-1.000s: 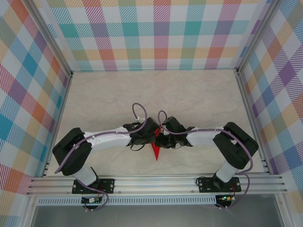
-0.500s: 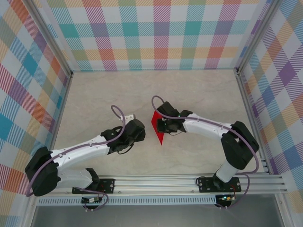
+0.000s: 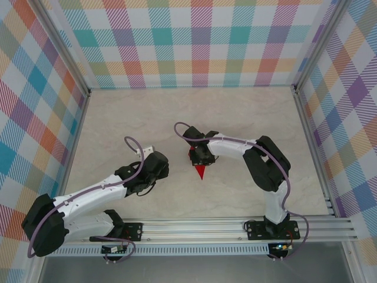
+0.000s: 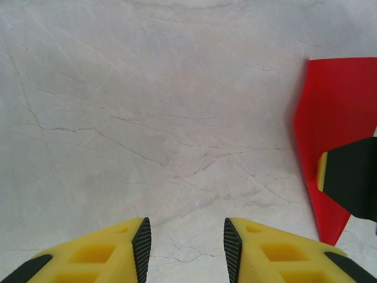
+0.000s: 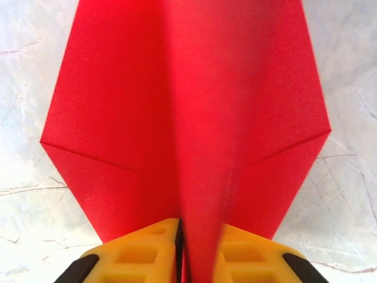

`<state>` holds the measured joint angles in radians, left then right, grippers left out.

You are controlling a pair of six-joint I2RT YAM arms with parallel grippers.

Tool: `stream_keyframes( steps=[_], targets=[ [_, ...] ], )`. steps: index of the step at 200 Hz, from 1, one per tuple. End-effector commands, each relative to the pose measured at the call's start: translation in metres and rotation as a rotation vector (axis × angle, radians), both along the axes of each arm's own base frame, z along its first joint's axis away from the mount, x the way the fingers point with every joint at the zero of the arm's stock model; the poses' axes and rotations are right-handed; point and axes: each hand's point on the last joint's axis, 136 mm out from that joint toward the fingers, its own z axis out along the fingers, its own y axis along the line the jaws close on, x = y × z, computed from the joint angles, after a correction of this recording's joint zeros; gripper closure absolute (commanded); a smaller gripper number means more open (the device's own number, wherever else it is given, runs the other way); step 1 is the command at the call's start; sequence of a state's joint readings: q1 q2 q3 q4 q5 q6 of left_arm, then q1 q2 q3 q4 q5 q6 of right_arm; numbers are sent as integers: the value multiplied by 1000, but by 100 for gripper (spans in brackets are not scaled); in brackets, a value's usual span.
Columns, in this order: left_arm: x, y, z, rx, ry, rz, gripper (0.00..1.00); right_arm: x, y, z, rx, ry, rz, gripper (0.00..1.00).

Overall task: Fold a paper plane with a square sheet of paper (pick it up from the middle)
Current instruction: Move a paper plane to the center of the table.

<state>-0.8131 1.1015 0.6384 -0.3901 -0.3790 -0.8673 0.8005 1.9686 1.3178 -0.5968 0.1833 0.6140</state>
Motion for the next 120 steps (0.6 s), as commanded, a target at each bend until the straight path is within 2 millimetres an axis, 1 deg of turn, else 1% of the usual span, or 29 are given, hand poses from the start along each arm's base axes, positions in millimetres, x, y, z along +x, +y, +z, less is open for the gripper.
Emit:
stream_keyframes(
  steps=[1,22,41,67,76,88,102,120],
  targets=[
    [-2,7,-5,-1,12,6,60,-3,-2,-5,-23,15,-9,81],
    [-2,7,-6,-1,16,3,60,-6,-5,-11,-24,28,-17,79],
    [-2,7,-8,-2,19,4,59,-9,-3,-16,-13,42,-14,77],
    [-1,6,-9,-7,21,1,59,-15,-7,-30,-34,74,-36,76],
    [-1,6,-10,-4,24,2,59,-17,-8,-36,-39,87,-44,76],
    [-1,6,-10,-4,26,3,59,-17,-13,-41,-62,92,-73,81],
    [-1,5,-11,-2,27,1,59,-14,-13,-36,-59,73,-87,81],
    [0,4,-12,-1,30,-3,59,-3,-16,-17,-92,27,-96,80]
  ],
)
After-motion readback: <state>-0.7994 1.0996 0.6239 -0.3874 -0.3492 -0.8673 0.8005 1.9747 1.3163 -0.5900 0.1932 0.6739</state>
